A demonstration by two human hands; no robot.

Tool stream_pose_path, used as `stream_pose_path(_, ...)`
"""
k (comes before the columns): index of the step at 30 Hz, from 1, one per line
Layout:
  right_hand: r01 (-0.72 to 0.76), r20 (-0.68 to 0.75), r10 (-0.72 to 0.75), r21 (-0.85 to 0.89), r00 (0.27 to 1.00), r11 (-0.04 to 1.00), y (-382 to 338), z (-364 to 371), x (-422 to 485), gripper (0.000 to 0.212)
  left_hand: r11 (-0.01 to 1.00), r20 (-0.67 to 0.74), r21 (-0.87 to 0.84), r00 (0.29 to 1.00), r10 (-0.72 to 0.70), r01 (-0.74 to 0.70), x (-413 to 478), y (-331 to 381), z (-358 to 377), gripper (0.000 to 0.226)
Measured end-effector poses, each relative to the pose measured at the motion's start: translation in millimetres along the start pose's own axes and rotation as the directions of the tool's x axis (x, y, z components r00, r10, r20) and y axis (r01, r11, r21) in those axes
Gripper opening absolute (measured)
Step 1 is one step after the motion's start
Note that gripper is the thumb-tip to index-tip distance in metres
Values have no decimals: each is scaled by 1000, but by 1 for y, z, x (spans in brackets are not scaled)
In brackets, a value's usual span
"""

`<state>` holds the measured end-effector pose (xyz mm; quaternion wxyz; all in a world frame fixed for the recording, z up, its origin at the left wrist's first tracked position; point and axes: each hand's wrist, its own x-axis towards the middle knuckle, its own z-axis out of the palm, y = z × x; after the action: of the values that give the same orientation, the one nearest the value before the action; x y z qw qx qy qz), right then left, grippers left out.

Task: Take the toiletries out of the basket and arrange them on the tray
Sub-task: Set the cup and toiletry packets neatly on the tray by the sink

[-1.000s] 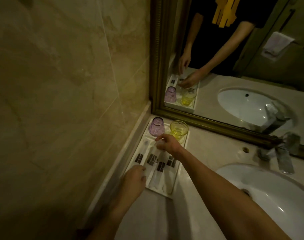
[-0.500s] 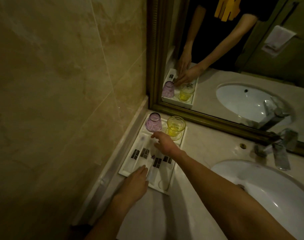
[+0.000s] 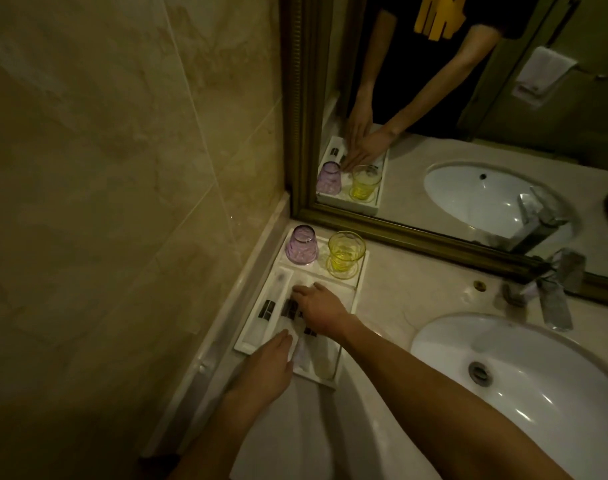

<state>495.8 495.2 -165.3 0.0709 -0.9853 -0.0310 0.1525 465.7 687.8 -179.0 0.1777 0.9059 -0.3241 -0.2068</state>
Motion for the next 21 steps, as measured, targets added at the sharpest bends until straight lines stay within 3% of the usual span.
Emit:
stream_pose_path(5,14,-9,-14,0,1000,1000,-7,0,-3,60,999,14,41,1000,15,-15,-1,-8,0,58)
stream_pose_path(7,6,-76,-2,56,997,998,-4,-5,-8,54,999,7,39,1000,17,-17,-1,-9,-1,58)
stream_pose_path(10,-137,-236,180,188,955,973,14,-15,-21,43,998,-40,30,998,48,-47,-2,-7,-1,56)
stream_pose_path(14,-281,-249,315,164,916,946,41,-11,-46,36,978,-117,69,972,203,-196,-2,9,2,49)
stream_pose_path(17,-223,-217,241,103,946,969,47,0,-60,24,957,-118,105,952,283,-272,0,23,5,44)
stream_pose_path(21,-150,-133,160,84,978,985,47,11,-70,41,953,-38,164,964,264,-254,3,29,12,47)
